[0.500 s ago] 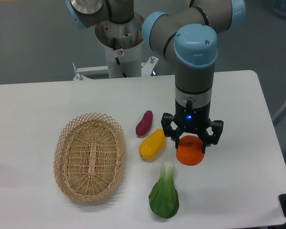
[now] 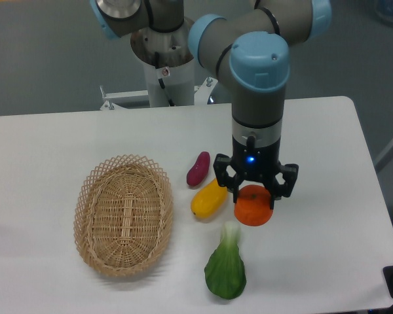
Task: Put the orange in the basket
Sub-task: 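Carry the orange over the wicker basket and lower it inside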
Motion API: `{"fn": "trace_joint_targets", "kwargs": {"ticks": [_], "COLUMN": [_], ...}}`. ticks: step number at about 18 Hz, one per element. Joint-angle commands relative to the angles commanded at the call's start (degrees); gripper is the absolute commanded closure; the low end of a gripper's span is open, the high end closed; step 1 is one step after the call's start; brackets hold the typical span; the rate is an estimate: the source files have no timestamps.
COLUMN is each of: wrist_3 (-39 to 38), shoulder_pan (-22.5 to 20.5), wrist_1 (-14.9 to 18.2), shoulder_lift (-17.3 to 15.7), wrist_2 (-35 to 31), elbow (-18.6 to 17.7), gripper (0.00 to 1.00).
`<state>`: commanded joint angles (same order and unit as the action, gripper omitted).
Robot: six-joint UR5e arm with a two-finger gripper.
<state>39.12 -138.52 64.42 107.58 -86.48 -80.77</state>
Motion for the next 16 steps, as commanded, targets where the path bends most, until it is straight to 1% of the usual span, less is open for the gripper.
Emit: {"fn": "trace_joint_targets", "kwargs": {"ticks": [2,4,7,9,11,14,16], "wrist_3": [-2.7,-8.1,-11.7,-13.7,-15.0,-15.6,-15.6], "shoulder_pan": [2.8,5.7,9.0,11.8,13.5,15.6,16.4], "wrist_1": [-0.2,-0.5,-1.1,-2.0,-3.4,-7.0,-8.3], "shoulder_lift": [-0.5,-0.4,-0.4,-0.3,-0.4,-0.2,0.1], "wrist_2": [0.0,0.0,0.0,0.0,0.0,0.0,0.0], "elbow": [-1.2,-2.7,-4.7,-7.1,-9.7,-12.8,-14.6], "gripper": [0.41,0.41,0.4,0.4,0.4,0.4,0.4]}}
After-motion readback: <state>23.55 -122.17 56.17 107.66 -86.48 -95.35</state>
